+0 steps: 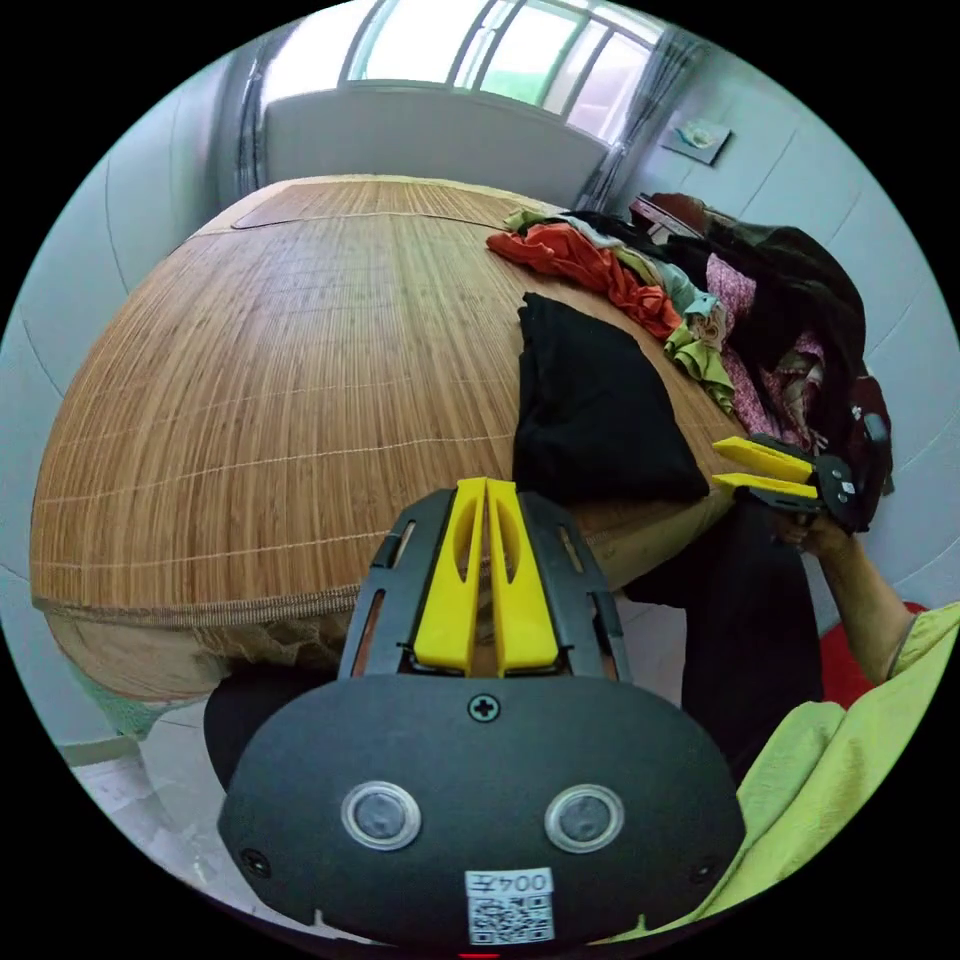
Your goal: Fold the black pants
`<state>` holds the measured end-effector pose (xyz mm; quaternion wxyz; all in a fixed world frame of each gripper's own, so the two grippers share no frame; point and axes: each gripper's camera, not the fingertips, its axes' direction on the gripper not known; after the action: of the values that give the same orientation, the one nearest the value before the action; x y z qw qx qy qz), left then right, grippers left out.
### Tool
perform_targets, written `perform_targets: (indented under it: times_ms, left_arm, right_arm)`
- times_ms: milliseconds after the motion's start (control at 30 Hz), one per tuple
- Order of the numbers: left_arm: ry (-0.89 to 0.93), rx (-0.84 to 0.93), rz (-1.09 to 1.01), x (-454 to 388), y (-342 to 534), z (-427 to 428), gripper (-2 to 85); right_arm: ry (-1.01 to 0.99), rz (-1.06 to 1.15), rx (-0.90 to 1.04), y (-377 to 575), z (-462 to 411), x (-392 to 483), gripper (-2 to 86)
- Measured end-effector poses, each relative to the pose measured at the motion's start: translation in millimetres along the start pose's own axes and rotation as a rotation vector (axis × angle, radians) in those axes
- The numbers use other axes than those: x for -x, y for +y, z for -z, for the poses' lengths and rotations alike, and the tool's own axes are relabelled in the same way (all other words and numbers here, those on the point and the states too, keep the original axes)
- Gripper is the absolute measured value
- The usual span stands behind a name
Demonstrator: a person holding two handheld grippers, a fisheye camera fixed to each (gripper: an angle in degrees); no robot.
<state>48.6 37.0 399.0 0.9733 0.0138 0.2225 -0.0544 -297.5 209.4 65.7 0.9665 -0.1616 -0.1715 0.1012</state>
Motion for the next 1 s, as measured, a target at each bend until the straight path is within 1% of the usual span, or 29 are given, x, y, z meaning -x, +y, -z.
perform_targets:
  times_ms: [67, 133, 200, 267, 367, 433, 500, 567, 600, 667, 733, 833, 900, 1000]
  left_arm:
    - [0.044, -0.018, 0.05, 10.2, -0.1, -6.2, 0.5]
    - [0.084, 0.019, 0.07, 15.5, -4.7, -19.2, 0.8]
    - [0.14, 0.059, 0.056, 15.0, -7.2, -34.4, 1.7]
    - [0.14, 0.091, 0.038, 13.0, -5.9, -46.2, 2.8]
    - [0.156, 0.114, 0.04, 14.4, -3.3, -69.6, 5.3]
    - [0.172, 0.127, 0.065, 20.2, -4.7, -83.6, 6.6]
    - [0.175, 0.135, 0.07, 29.2, -5.6, -96.7, 7.8]
    - [0.186, 0.133, 0.075, 37.3, -4.3, -103.5, 8.7]
    - [0.205, 0.137, 0.082, 43.2, -3.4, -108.5, 9.3]
    - [0.234, 0.141, 0.105, 52.6, -2.6, -117.5, 10.3]
    - [0.277, 0.139, 0.135, 61.3, -3.8, -128.0, 11.7]
    - [0.396, 0.113, 0.192, 72.6, -11.0, -148.8, 14.1]
    - [0.484, 0.076, 0.228, 79.3, -19.9, -167.6, 16.1]
    - [0.534, 0.052, 0.269, 89.8, -33.9, -194.6, 18.2]
  right_arm:
    - [0.023, -0.046, -0.019, -11.5, -0.4, -9.1, 11.4]
    - [-0.009, -0.153, -0.032, -26.9, -7.4, -29.2, 11.7]
    - [-0.042, -0.175, -0.065, -37.4, -5.4, -31.0, 11.9]
    - [-0.032, -0.116, -0.092, -46.9, -2.0, -12.6, 12.2]
    - [-0.07, 0.044, -0.088, -53.8, -16.8, 37.4, 13.2]
    - [-0.042, 0.206, -0.029, -54.7, -44.9, 77.2, 14.2]
    - [-0.026, 0.286, 0.004, -54.6, -63.7, 93.8, 14.6]
    - [0.006, 0.313, 0.05, -53.2, -84.4, 96.1, 12.5]
    - [0.035, 0.286, 0.072, -51.6, -95.1, 89.0, 9.5]
    - [-0.004, 0.204, 0.05, -51.4, -94.7, 69.9, 5.3]
    - [-0.134, -0.008, 0.0, -49.4, -87.1, 31.7, 4.5]
    - [-0.259, -0.186, -0.054, -34.2, -86.0, -2.3, 4.2]
    - [-0.274, -0.215, -0.07, -24.9, -90.8, -9.8, 4.2]
    - [-0.255, -0.196, -0.047, -15.3, -107.3, -8.3, 4.4]
